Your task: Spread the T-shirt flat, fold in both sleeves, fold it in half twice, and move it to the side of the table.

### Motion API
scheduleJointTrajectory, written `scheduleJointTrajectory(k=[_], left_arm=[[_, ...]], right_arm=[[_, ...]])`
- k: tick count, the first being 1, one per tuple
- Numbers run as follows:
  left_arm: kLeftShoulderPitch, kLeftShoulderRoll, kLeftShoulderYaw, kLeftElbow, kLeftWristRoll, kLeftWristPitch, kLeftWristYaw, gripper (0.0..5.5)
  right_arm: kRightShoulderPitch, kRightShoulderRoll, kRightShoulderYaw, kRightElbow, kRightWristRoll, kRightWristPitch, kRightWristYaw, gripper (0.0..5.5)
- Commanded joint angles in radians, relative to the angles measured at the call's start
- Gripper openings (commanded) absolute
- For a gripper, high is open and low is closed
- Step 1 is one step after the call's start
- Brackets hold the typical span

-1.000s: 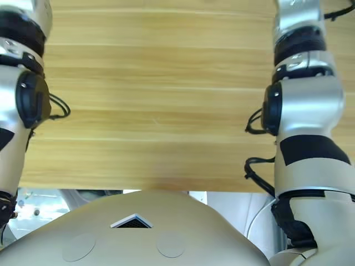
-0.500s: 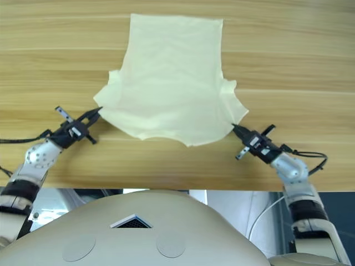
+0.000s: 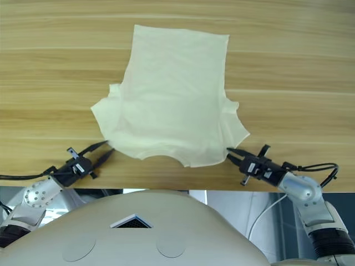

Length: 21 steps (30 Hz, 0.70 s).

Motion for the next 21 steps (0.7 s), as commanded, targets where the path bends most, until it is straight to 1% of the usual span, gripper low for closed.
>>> scheduleJointTrajectory(k=[1, 4, 5, 8, 9, 10, 12, 13, 16, 18, 21], left_arm=[[0.061, 0.007, -0.013, -0.033, -0.074, 0.007, -0.073, 2.20], [0.084, 0.015, 0.002, -0.073, -0.187, -0.018, -0.131, 2.57], [0.079, 0.009, 0.014, -0.091, -0.230, -0.021, -0.145, 2.79], [0.027, -0.029, 0.037, -0.140, -0.377, 0.006, -0.189, 3.17], [0.010, -0.039, 0.035, -0.152, -0.415, 0.015, -0.212, 3.32], [-0.010, -0.049, 0.034, -0.159, -0.435, 0.023, -0.231, 3.32], [-0.075, -0.083, 0.035, -0.154, -0.413, 0.054, -0.228, 3.32], [-0.113, -0.100, 0.038, -0.139, -0.367, 0.073, -0.210, 3.32], [-0.308, -0.167, 0.025, -0.034, -0.086, 0.204, -0.077, 3.32], [-0.379, -0.183, -0.009, 0.002, 0.054, 0.229, -0.051, 3.32], [-0.443, -0.187, -0.063, 0.042, 0.182, 0.214, -0.057, 3.32]], right_arm=[[0.037, -0.014, -0.047, -0.085, 0.067, 0.030, 0.037, 1.38], [0.059, -0.005, -0.097, -0.137, 0.133, 0.027, 0.055, 1.38], [0.062, 0.001, -0.123, -0.175, 0.200, 0.023, 0.068, 1.38], [0.026, 0.015, -0.193, -0.243, 0.410, 0.037, 0.123, 1.38], [-0.006, 0.017, -0.202, -0.234, 0.446, 0.051, 0.146, 1.38], [-0.039, 0.017, -0.204, -0.216, 0.464, 0.063, 0.167, 1.38], [-0.144, 0.027, -0.173, -0.158, 0.456, 0.096, 0.203, 1.38], [-0.197, 0.036, -0.152, -0.125, 0.429, 0.113, 0.210, 1.38], [-0.533, 0.158, -0.024, 0.070, 0.152, 0.177, 0.078, 1.38], [-0.711, 0.253, 0.055, 0.200, 0.001, 0.201, -0.007, 1.38], [-0.955, 0.397, 0.182, 0.524, -0.229, 0.192, -0.175, 1.38]])
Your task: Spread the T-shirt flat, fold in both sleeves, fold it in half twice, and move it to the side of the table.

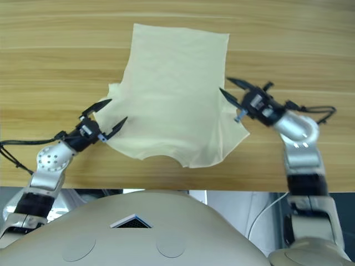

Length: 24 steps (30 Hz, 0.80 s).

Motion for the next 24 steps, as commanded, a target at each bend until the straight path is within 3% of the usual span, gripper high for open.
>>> scheduleJointTrajectory(k=[1, 7, 12, 18, 24], left_arm=[[-0.066, -0.001, -0.072, 0.050, 0.148, -0.008, -0.013, 3.32], [-0.041, -0.014, -0.081, 0.016, 0.141, -0.052, -0.006, 3.32], [-0.048, -0.055, -0.105, -0.010, 0.112, -0.064, -0.015, 3.32], [-0.084, -0.114, -0.108, 0.020, 0.103, -0.077, 0.009, 3.32], [-0.097, -0.137, -0.149, 0.104, 0.131, -0.094, -0.004, 3.32]], right_arm=[[-0.311, 0.181, 0.158, 0.410, -0.265, 0.005, -0.194, 1.38], [-0.516, 0.316, 0.250, 0.773, -0.407, 0.057, -0.344, 1.38], [-0.613, 0.339, 0.233, 0.957, -0.418, 0.150, -0.422, 1.38], [-0.678, 0.353, 0.193, 1.051, -0.396, 0.187, -0.501, 1.38], [-0.651, 0.357, 0.167, 1.019, -0.373, 0.030, -0.501, 1.38]])
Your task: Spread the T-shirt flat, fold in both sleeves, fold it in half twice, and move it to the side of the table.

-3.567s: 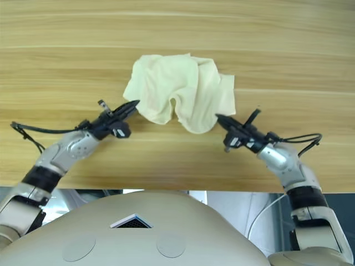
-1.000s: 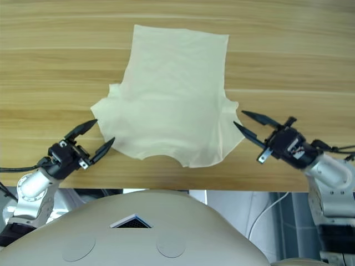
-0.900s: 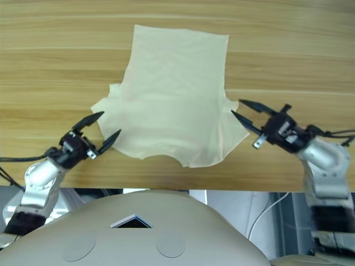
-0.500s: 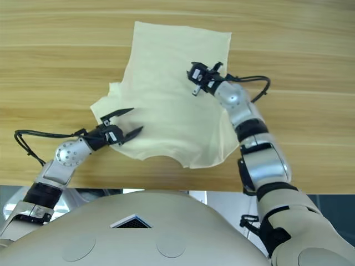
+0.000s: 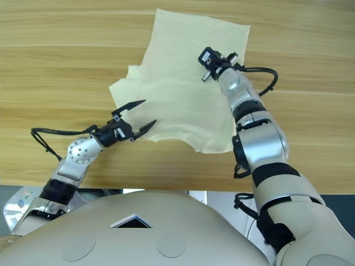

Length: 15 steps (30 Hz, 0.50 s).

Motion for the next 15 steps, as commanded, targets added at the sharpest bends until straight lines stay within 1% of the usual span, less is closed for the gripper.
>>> scheduleJointTrajectory(k=[1, 4, 7, 9, 12, 15], left_arm=[[-0.010, -0.010, -0.031, 0.062, 0.022, -0.002, -0.011, 3.32], [-0.018, -0.025, -0.049, 0.090, 0.055, 0.039, 0.000, 3.32], [0.004, -0.006, -0.058, 0.076, 0.074, 0.049, -0.012, 3.32], [0.020, 0.014, -0.048, 0.070, 0.086, 0.066, -0.007, 3.32], [0.052, 0.053, -0.044, 0.051, 0.127, 0.093, -0.001, 3.32], [0.106, 0.098, -0.040, -0.001, 0.146, 0.113, -0.010, 3.32]], right_arm=[[0.025, 0.002, -0.036, -0.040, 0.036, -0.114, -0.003, 1.38], [0.064, -0.006, -0.085, -0.151, 0.098, -0.199, 0.034, 1.38], [0.129, -0.028, -0.132, -0.334, 0.169, -0.213, 0.082, 1.38], [0.205, -0.058, -0.167, -0.512, 0.216, -0.174, 0.117, 1.38], [0.342, -0.099, -0.226, -0.813, 0.283, -0.063, 0.155, 1.38], [0.439, -0.128, -0.263, -1.013, 0.301, 0.028, 0.162, 1.38]])
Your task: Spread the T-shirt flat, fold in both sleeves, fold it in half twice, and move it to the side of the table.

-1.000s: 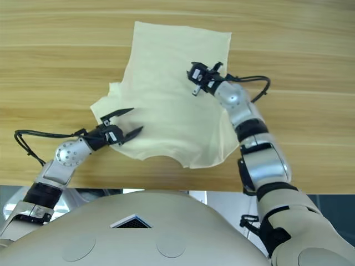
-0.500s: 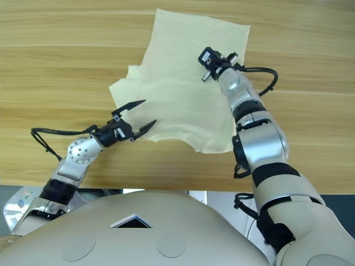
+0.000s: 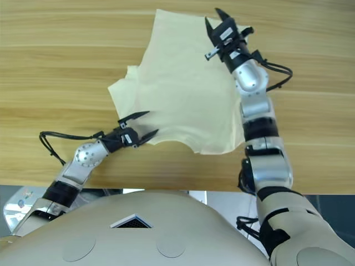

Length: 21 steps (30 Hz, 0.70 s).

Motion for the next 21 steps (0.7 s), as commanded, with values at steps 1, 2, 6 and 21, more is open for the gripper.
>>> scheduleJointTrajectory(k=[1, 2, 6, 21], left_arm=[[0.106, 0.092, -0.005, -0.060, 0.058, 0.070, -0.032, 3.32], [0.129, 0.103, -0.006, -0.090, 0.056, 0.079, -0.038, 3.32], [0.187, 0.116, -0.026, -0.175, 0.048, 0.116, -0.050, 3.32], [0.280, 0.076, 0.007, -0.346, 0.025, 0.197, 0.030, 3.32]], right_arm=[[0.117, -0.039, -0.058, -0.242, 0.029, 0.126, 0.012, 1.38], [0.138, -0.040, -0.070, -0.277, 0.030, 0.150, 0.004, 1.38], [0.192, -0.032, -0.099, -0.332, 0.031, 0.213, -0.026, 1.38], [0.239, -0.005, -0.047, -0.191, -0.077, 0.069, -0.128, 1.38]])
